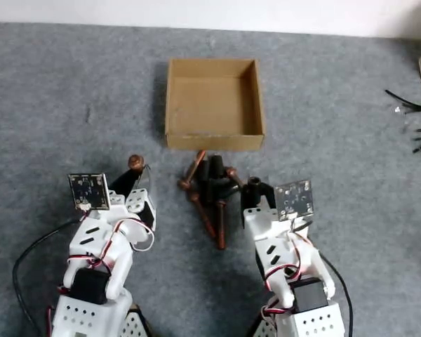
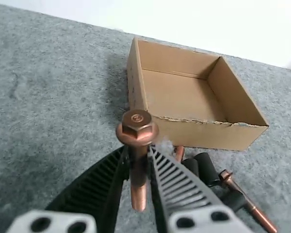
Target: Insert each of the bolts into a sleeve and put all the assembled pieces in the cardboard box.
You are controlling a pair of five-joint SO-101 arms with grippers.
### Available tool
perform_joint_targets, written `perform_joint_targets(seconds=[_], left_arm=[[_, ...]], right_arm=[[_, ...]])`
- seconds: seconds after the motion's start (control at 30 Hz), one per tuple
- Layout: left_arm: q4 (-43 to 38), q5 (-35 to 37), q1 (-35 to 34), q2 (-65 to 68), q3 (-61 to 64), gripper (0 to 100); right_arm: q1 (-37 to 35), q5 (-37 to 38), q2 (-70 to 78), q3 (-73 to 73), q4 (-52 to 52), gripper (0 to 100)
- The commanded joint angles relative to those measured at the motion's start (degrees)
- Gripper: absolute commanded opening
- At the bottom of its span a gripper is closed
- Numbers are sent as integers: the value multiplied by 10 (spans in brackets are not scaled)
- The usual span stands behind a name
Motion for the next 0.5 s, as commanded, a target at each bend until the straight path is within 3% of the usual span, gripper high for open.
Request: perform_joint_targets(seconds=[0.0, 0.23, 0.47], left_arm=[[-1, -4, -7, -12, 13, 7], [-21, -4, -4, -12, 13, 7], [-67, 0, -7, -12, 13, 7]], right_arm=[[6, 5, -8, 76, -10, 5], [-5, 6, -8, 76, -13, 5], [-122, 7, -7, 75, -96, 5]])
